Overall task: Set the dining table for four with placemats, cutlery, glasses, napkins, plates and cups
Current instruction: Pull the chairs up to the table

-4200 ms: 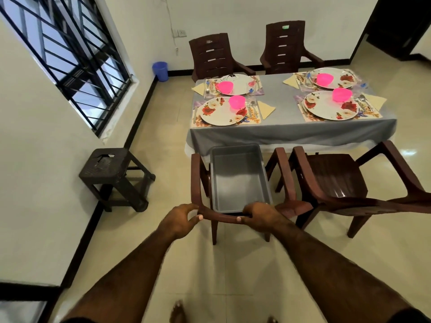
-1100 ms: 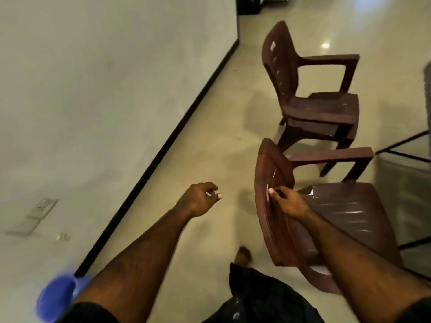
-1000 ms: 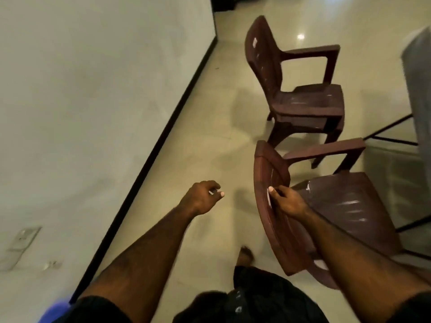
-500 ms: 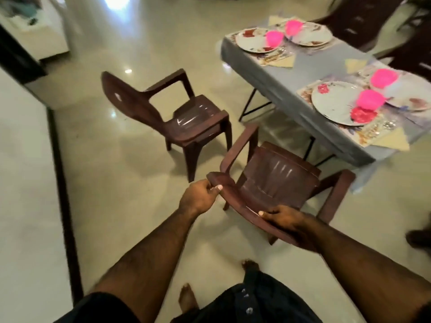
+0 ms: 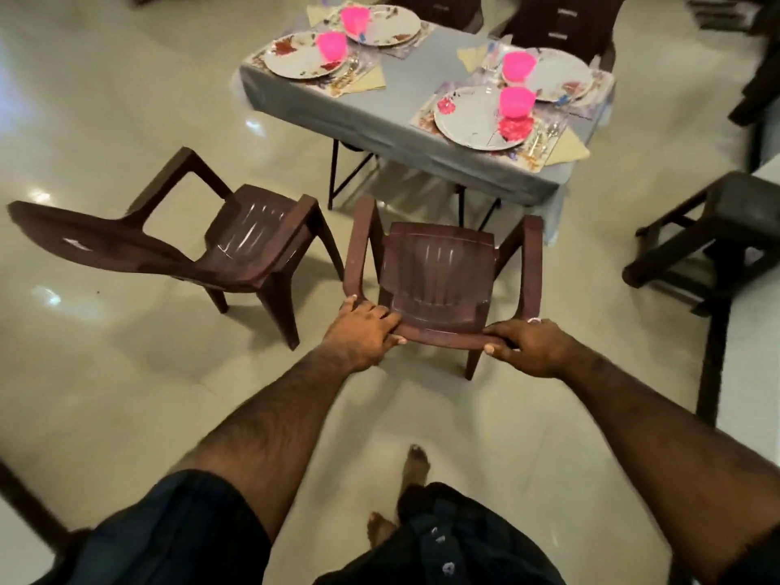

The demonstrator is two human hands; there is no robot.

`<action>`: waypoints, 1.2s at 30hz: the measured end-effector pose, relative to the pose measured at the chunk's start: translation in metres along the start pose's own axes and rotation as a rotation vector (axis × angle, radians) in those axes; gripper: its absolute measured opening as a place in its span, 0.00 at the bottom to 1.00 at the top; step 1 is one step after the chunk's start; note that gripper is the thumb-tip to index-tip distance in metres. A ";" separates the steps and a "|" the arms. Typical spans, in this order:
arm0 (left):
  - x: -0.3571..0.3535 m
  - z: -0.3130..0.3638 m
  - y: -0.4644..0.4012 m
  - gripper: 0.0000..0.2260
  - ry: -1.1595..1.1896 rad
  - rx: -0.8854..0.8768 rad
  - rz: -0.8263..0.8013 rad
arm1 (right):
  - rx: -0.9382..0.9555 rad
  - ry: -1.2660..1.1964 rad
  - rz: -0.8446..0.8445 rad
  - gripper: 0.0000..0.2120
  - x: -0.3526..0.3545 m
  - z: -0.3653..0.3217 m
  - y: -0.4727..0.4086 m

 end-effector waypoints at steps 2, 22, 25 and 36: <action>0.002 -0.011 -0.005 0.26 -0.018 -0.045 -0.030 | 0.024 0.005 0.029 0.38 -0.003 -0.003 -0.004; -0.002 -0.189 -0.004 0.35 0.044 -0.303 -0.158 | -0.144 -0.077 0.130 0.34 -0.045 -0.167 -0.045; -0.013 -0.197 -0.007 0.34 -0.009 -0.378 -0.114 | -0.299 -0.132 0.157 0.33 -0.055 -0.180 -0.043; -0.006 -0.232 -0.058 0.31 0.058 -0.265 -0.154 | -0.537 -0.255 0.144 0.28 -0.018 -0.197 -0.083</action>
Point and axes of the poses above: each hand's wrist, its own y-axis away from the middle knuckle, its own x-axis out of the back of the hand, z = x × y, the point moved 4 cm from there along -y, towards the middle knuckle, and after that the axes turned 8 degrees about -y, right-handed, at the moved point
